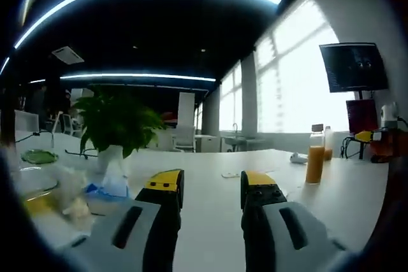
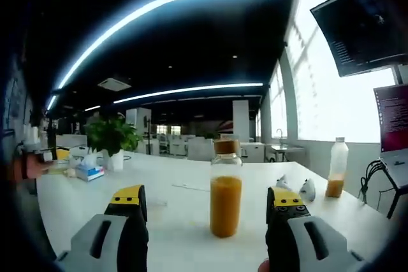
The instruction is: Open the Petri dish lid, place the lid on the table, pour the liquid culture medium into the Petri dish, pick up the Petri dish lid from the table, and close the Petri dish
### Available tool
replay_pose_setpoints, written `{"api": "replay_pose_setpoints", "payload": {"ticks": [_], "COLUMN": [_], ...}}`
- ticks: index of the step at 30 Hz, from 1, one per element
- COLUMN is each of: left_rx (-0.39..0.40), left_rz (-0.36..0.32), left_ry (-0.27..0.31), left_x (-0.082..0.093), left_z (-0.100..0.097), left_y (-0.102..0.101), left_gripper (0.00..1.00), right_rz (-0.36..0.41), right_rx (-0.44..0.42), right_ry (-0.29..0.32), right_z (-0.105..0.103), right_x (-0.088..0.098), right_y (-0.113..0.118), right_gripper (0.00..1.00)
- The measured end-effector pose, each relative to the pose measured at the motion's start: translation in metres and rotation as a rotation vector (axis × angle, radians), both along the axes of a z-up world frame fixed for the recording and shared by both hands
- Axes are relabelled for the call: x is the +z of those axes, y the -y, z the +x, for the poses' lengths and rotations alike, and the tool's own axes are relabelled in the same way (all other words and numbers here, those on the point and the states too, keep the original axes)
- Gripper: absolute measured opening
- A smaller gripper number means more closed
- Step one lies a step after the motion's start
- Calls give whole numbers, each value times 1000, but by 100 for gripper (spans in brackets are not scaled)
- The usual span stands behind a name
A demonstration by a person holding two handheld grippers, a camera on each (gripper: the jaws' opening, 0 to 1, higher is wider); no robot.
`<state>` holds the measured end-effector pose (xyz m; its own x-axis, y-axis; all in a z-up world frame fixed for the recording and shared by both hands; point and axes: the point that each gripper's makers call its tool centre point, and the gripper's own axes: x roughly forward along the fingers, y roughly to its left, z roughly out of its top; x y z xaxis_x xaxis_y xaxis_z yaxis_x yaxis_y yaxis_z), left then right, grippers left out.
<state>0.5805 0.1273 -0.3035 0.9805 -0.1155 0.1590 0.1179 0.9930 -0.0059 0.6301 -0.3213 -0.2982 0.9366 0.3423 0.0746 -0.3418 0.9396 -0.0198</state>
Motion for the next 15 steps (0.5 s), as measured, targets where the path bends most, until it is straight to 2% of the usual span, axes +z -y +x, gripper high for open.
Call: {"api": "replay_pose_setpoints", "payload": {"ticks": [4,9,12,15], "left_rx": [-25,-98,-110,-123], "left_rz": [24,62,128,136], "left_ry": [-2,-18,-26,-8], "left_x": [3,5,7,15], "left_z": [6,19,25,31], "left_y": [8,21,26,28], "left_gripper": [29,30,32,33], "right_rz": [-1,-42,-70,-85], "right_rx": [32,81,100,116], "right_ry": [-6,-18,-21,-25], "right_z": [4,13,19,22], "right_x": [3,3,4,6], "right_y": [-9,-22,-30,-37], "right_gripper": [71,71,71,71]}}
